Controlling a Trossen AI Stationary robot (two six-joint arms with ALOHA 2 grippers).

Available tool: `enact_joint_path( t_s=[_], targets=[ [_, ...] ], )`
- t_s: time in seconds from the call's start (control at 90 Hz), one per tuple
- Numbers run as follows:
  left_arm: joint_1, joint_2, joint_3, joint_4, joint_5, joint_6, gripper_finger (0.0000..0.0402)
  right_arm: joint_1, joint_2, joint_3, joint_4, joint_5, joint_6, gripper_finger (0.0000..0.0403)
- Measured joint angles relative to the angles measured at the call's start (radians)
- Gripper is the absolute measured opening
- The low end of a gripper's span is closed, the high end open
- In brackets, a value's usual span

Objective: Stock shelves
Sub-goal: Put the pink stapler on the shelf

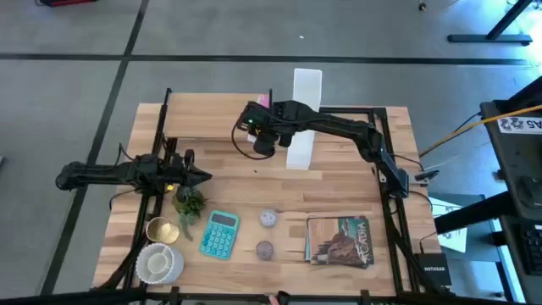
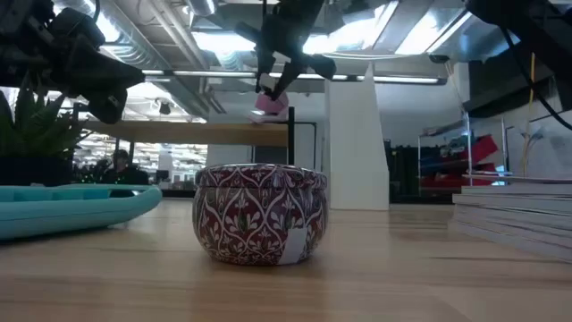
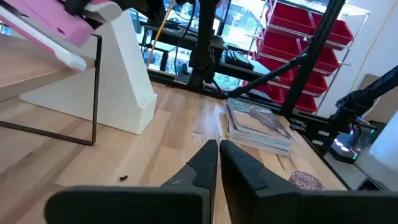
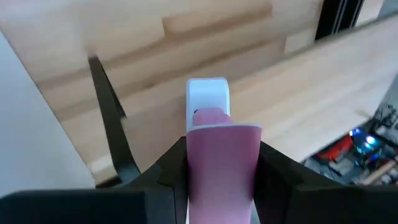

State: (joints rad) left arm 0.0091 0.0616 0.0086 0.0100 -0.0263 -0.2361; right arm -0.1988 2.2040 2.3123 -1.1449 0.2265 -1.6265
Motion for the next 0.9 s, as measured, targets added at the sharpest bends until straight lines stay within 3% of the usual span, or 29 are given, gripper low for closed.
enact_joint_path(
  t_s=[0.144,0.444,0.689,0.9],
  targets=[
    [0.000,0.000,0.000,0.000,0.000,0.000,0.0004,-0.005,0.000,0.000,0.000,0.006,-0.001,0.0144],
    [0.000,0.000,0.000,0.000,0.000,0.000,0.0004,-0.004,0.000,0.000,-0.012,0.019,0.002,0.0113],
    [0.000,0.000,0.000,0.000,0.000,0.000,0.0004,-0.004,-0.005,0.000,0.002,0.104,0.002,0.0151],
    [0.000,0.000,0.000,0.000,0.000,0.000,0.0004,-0.004,-0.005,0.000,0.029,0.146,0.000,0.0160]
  ],
)
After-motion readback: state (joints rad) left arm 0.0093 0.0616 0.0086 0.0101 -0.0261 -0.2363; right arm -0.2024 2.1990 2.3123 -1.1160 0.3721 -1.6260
